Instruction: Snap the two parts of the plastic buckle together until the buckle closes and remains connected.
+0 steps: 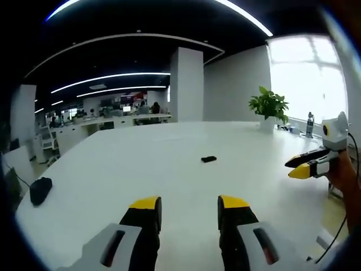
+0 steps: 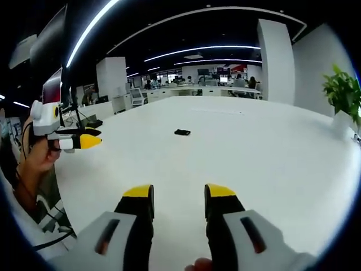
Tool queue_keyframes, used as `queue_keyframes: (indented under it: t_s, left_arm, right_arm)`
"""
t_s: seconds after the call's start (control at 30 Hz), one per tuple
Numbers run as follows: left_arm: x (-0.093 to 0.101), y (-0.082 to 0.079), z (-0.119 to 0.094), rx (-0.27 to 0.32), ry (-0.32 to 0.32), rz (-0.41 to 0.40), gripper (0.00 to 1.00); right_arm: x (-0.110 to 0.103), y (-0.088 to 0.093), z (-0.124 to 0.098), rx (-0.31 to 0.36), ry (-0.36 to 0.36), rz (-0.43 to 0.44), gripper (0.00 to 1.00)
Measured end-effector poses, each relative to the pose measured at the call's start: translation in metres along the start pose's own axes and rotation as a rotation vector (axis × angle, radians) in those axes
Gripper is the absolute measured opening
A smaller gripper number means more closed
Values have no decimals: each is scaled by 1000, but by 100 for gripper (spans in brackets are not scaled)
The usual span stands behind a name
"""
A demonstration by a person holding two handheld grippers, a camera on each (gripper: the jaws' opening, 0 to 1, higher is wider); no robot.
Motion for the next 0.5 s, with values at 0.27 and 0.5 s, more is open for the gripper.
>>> queue_keyframes:
  t_s: [0.27, 0.5]
  left_arm:
    - [2, 3, 1, -6, 18, -11, 39]
    - [6, 5, 4, -9, 38, -13, 39]
  right_arm:
    - [0, 2, 0, -6, 0, 0, 36]
    - [-2, 2, -2, -5, -5, -2, 36]
Point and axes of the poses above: the point that each gripper's makers call its tool centre point, and the gripper's own axes: z roughly forward along the fingers, x roughly to its right, y roughly out of its underside, the point moved 6 cm from there along -z, roughly backward along the fingers, and after that the axes turned 11 degrees about y, right-handed, at the moved point
